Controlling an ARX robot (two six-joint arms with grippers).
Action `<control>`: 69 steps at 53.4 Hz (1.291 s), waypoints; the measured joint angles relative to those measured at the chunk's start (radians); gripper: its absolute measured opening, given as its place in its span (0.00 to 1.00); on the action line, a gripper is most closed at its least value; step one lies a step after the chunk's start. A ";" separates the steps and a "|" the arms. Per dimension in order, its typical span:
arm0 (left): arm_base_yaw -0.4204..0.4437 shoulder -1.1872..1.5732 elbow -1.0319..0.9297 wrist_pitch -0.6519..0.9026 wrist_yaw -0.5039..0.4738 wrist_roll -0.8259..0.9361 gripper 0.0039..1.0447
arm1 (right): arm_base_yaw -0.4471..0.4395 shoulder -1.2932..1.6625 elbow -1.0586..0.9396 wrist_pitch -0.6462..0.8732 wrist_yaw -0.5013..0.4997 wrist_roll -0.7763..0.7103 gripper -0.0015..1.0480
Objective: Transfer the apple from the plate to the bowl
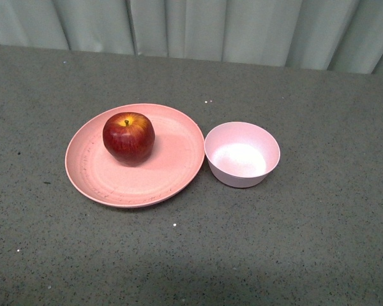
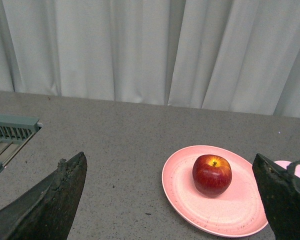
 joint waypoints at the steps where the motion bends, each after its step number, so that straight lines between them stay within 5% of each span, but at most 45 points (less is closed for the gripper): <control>1: 0.000 0.000 0.000 0.000 0.000 0.000 0.94 | 0.000 -0.011 0.000 -0.011 0.000 0.000 0.01; 42: 0.000 0.000 0.000 0.000 0.000 0.000 0.94 | 0.000 -0.341 0.001 -0.342 0.000 0.000 0.01; 45: 0.000 0.000 0.000 0.000 -0.001 0.000 0.94 | 0.000 -0.439 0.000 -0.463 -0.002 0.000 0.13; 58: 0.000 0.000 0.000 0.000 0.000 0.000 0.94 | 0.000 -0.472 0.000 -0.473 -0.002 0.000 0.62; 69: 0.000 0.000 0.000 0.000 0.000 0.000 0.94 | 0.000 -0.473 0.000 -0.473 -0.002 0.002 0.93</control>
